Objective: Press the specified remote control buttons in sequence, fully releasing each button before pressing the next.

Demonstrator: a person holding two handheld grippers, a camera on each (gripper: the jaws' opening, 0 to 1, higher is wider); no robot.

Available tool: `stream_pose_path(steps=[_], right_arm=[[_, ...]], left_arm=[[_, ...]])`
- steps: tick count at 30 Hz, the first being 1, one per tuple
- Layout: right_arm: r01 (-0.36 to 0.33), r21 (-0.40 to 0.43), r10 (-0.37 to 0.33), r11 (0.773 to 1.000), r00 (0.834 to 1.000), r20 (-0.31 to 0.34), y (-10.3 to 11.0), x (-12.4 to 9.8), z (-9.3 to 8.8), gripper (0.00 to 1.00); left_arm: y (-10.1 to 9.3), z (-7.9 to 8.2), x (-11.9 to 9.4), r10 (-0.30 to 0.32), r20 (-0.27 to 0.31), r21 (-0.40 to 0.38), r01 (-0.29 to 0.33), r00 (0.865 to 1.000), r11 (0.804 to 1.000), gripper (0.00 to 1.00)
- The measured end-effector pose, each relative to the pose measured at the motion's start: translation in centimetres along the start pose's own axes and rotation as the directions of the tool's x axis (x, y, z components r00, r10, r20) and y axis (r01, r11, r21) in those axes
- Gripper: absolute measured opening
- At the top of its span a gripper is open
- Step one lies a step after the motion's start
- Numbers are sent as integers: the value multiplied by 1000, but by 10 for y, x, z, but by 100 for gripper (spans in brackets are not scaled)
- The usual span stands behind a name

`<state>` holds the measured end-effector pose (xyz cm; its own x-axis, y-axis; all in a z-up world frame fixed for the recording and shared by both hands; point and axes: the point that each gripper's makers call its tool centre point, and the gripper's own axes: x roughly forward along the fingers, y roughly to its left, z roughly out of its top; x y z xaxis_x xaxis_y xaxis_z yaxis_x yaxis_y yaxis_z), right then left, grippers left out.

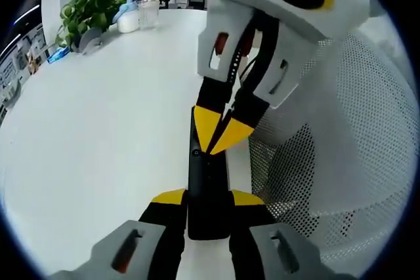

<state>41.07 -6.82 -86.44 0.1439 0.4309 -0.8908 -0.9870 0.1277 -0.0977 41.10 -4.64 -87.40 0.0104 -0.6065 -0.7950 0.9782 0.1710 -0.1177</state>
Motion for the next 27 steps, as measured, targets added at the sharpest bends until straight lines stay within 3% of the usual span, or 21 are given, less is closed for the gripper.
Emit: stream_pose_path(steps=[9,11,14,16,20,27], right_arm=[[0,8,0,1000,1000,-9,0,2,-1,0],[-5,44,5,999,1000,0,-1,1,-1,0],[-46,171,40,984,998,38,-2,1,-1,0],[-58,194,51,979,998,40,-4,0,-1,0],[-6,177,4,984,1000,11,-10,1,-5,0],[-36,245,29,969,999,32,-14,2,-3,0]], left_arm=[[0,0,0,-2,-8,12,3,1000,1000,18],[0,0,0,-2,-8,12,2,1000,1000,19],[0,0,0,0,-6,11,0,1000,1000,19],[0,0,0,1,-6,12,-1,1000,1000,19],[0,1,0,0,-10,16,0,1000,1000,19],[-1,1,1,-1,-13,30,1,1000,1000,19]])
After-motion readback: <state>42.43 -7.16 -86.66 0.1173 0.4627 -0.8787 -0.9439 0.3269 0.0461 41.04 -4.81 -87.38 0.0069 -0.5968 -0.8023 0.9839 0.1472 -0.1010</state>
